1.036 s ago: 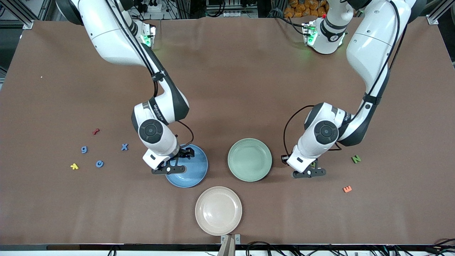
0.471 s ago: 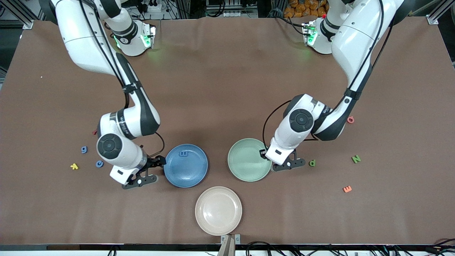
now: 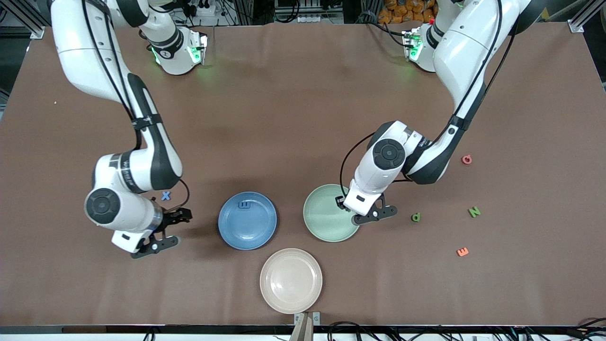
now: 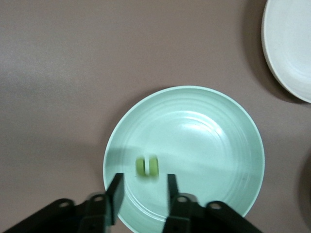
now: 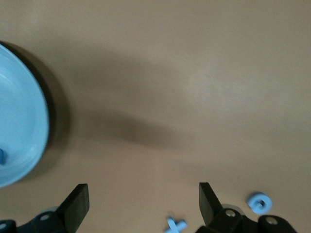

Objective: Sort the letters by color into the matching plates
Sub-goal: 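Release the E on the blue plate while the left gripper drops u on green plate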

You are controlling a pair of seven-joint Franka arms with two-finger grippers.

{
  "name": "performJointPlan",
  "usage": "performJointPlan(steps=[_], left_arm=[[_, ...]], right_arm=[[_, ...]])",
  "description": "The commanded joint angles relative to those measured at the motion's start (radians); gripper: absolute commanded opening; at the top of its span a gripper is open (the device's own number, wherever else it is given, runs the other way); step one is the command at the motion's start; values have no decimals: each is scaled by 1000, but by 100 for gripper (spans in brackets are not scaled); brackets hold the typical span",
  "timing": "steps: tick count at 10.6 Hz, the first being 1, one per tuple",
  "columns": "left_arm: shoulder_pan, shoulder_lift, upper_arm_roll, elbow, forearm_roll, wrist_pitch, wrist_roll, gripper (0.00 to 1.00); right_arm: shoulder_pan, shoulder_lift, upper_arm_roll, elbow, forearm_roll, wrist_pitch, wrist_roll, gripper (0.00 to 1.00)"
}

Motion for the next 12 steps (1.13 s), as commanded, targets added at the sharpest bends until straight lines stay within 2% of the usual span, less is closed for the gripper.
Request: performJointPlan(steps=[1, 4, 6, 9, 12], left_arm=[[5, 0, 17, 20, -1, -12, 17, 100], [88, 0, 20, -1, -2, -37, 181, 100], [165, 3, 20, -15, -1, -68, 310, 100], [211, 5, 67, -38, 41, -70, 446, 100], [231, 9, 69, -55, 41, -68, 456, 100]], right_arm=[[-7, -88, -28, 0, -16, -157, -36, 100], [-23, -171, -54, -11, -13, -324, -55, 100], [-32, -202, -53, -46, -10, -308, -55, 100], [-38, -216, -53, -98, -2, -279, -53, 100], [-40, -211, -53, -100, -4, -271, -53, 100]])
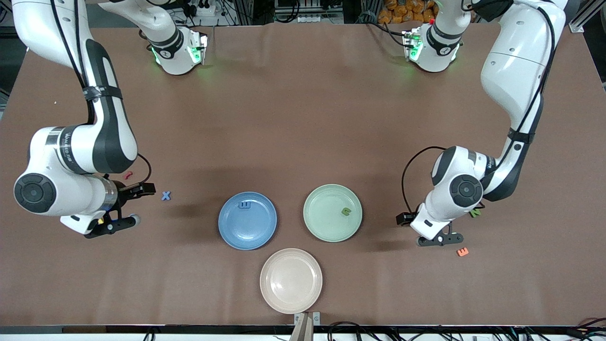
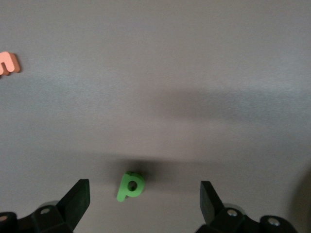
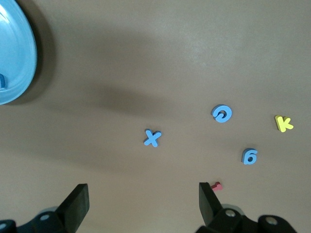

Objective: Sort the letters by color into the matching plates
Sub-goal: 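Lower the right gripper to the blue X while the left gripper grasps green p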

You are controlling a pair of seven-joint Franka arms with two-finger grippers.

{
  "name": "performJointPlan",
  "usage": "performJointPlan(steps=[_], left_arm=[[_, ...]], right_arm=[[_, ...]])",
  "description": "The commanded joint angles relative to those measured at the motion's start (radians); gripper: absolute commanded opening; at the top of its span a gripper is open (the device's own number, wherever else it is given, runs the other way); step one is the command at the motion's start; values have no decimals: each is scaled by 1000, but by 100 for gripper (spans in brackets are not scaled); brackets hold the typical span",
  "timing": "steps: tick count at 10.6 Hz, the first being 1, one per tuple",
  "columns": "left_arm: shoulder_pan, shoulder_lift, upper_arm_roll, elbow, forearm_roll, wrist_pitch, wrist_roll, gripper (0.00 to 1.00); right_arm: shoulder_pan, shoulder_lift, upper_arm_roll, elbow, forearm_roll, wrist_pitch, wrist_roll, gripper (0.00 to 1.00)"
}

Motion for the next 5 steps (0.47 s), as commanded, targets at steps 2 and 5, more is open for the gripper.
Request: performJointPlan(steps=[2, 5], left_arm=[[0, 4, 5, -22, 27, -7, 9, 100], [-3, 35, 7, -29, 80, -7, 30, 100]], right_arm=[[-9, -30, 10, -41, -2, 36, -7, 100], [-11, -31, 10, -38, -1, 33, -5, 100]])
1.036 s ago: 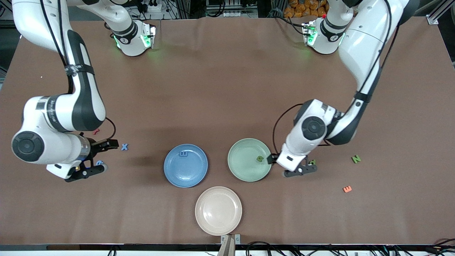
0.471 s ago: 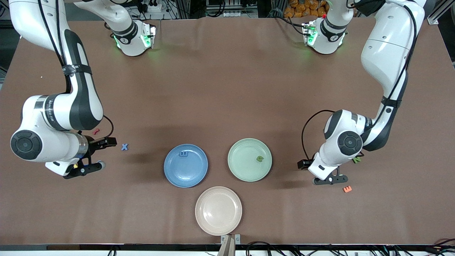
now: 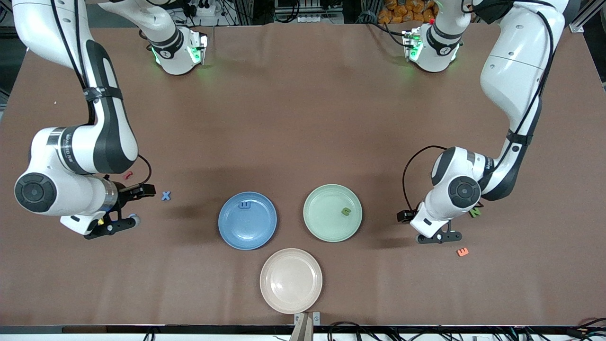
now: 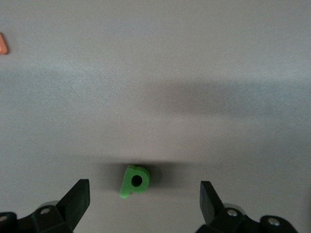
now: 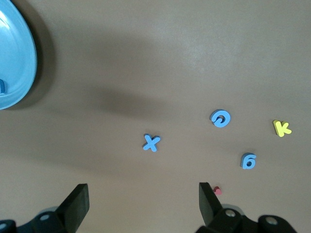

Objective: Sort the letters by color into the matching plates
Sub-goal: 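Lower the right gripper to the blue X while the left gripper grasps green p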

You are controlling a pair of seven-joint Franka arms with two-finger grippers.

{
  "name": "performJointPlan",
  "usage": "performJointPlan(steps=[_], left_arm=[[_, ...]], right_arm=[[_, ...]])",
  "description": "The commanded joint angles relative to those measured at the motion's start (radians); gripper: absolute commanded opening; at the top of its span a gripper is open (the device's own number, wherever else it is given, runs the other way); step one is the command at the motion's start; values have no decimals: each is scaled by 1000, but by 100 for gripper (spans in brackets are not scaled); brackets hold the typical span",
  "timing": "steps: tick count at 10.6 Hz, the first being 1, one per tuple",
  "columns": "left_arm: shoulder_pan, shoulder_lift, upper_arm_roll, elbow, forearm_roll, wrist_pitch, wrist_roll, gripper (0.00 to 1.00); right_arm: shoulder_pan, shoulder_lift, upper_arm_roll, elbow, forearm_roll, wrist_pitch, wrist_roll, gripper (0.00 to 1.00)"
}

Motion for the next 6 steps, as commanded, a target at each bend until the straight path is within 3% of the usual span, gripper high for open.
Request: performJointPlan(steps=[1, 6], left_arm=[[-5, 28, 1, -13, 107, -7, 51, 100], [-2, 37, 1, -16, 107, -7, 137, 100]], right_arm=[[-10, -34, 10, -33, -4, 1, -7, 100], [-18, -80, 8, -25, -7, -72, -10, 100]])
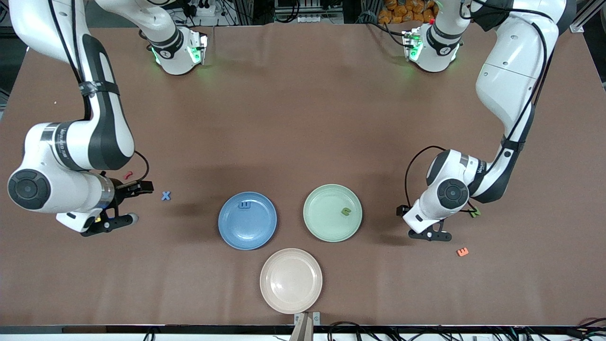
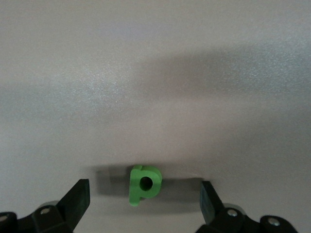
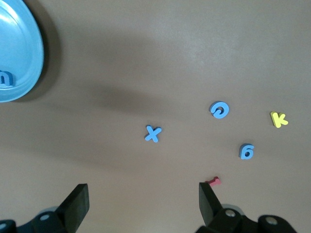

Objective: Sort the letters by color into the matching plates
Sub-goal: 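Lower the right gripper to the blue X while the left gripper grasps green p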

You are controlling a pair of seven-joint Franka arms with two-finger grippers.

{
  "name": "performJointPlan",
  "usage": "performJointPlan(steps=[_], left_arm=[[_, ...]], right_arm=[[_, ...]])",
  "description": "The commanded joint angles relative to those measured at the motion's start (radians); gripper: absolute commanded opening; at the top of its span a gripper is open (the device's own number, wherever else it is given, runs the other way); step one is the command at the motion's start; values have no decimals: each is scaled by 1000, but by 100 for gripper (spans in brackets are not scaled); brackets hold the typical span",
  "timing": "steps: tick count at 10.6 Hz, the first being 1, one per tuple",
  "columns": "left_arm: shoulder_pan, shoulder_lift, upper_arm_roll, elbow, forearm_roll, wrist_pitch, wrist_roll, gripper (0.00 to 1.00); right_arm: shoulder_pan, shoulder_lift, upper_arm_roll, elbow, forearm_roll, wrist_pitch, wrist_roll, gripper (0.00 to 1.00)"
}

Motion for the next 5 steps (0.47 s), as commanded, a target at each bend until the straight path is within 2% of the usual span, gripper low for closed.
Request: performJointPlan(steps=[1, 2, 3, 4, 5], left_arm=[[0, 2, -1, 0, 25, -6, 12, 100], [0, 2, -1, 0, 24, -6, 12, 100], [0, 2, -1, 1, 13, -5, -4, 43], [0, 1, -1, 1, 7, -5, -23, 0], [-1, 1, -1, 3, 7, -5, -29, 0]], right_arm=[[-19, -60, 9, -31, -7, -45, -9, 100], [-19, -68, 9, -34, -7, -62, -10, 100], [-19, -79, 9, -54, -7, -62, -10, 100], [-19, -88, 11, -73, -7, -50, -9, 100], [-21, -90, 9, -73, -7, -44, -9, 100]])
